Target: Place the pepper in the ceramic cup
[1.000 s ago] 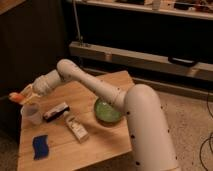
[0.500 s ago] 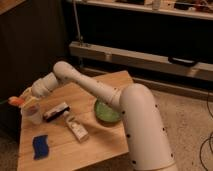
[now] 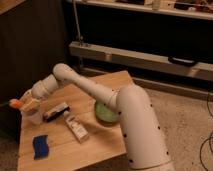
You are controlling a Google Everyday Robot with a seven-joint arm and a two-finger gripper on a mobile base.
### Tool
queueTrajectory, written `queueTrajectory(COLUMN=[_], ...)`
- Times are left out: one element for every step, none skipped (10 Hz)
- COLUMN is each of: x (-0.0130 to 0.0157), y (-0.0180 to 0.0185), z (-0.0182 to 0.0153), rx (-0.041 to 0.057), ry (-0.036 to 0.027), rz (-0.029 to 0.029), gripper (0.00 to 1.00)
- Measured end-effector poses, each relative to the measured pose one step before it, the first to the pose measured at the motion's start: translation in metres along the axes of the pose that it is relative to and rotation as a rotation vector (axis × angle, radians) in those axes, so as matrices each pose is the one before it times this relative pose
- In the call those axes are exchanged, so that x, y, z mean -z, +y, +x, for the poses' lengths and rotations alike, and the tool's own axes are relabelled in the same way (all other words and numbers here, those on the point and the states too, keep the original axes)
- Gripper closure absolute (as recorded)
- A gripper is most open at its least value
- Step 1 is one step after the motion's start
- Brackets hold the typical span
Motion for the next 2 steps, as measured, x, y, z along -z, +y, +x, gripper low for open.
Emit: queueTrajectory(x=[-0.00009,-0.00007], y=[-0.00029,0.00011], z=[0.00013,0.00017], rx=[-0.00149,-0.00013], ry=[0.00000,0.00019], rz=[0.00091,-0.00018], gripper=[0.20,0.20])
